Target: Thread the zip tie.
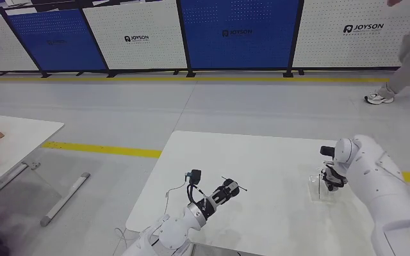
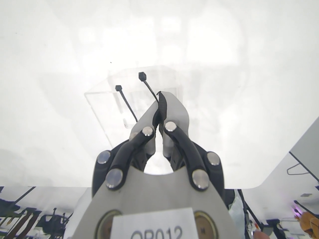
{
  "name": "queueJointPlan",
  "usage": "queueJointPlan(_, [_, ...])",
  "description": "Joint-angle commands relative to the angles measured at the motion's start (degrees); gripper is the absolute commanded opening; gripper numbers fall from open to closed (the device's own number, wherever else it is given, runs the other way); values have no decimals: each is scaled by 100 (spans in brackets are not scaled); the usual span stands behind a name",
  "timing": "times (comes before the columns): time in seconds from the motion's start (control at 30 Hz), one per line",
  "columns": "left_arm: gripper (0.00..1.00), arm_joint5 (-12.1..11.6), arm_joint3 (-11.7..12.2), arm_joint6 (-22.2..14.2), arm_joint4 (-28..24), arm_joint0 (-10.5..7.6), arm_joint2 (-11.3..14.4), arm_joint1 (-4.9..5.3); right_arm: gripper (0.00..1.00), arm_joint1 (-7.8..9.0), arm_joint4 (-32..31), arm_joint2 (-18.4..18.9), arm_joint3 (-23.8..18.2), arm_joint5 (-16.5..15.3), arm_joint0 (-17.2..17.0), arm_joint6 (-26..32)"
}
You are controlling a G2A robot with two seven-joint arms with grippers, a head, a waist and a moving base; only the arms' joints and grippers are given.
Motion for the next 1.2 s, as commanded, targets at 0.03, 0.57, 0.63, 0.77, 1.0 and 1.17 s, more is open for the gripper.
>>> queueJointPlan(0.03, [0,0,0,0,0,0,0,0,0,26,66,41,-68,-134,-25,-3])
queueJointPlan(0.57, [0,0,0,0,0,0,0,0,0,369,367,390,-302,-823,-140,-113])
queueJointPlan(0.63, [0,0,0,0,0,0,0,0,0,418,381,431,-429,-831,-198,-157])
queueJointPlan(0.77, [0,0,0,0,0,0,0,0,0,546,397,542,-731,-866,-335,-182])
queueJointPlan(1.0, [0,0,0,0,0,0,0,0,0,876,478,914,-1654,-982,-790,-8])
queueJointPlan(1.17, [0,0,0,0,0,0,0,0,0,1106,315,1157,-2657,-699,-1293,348])
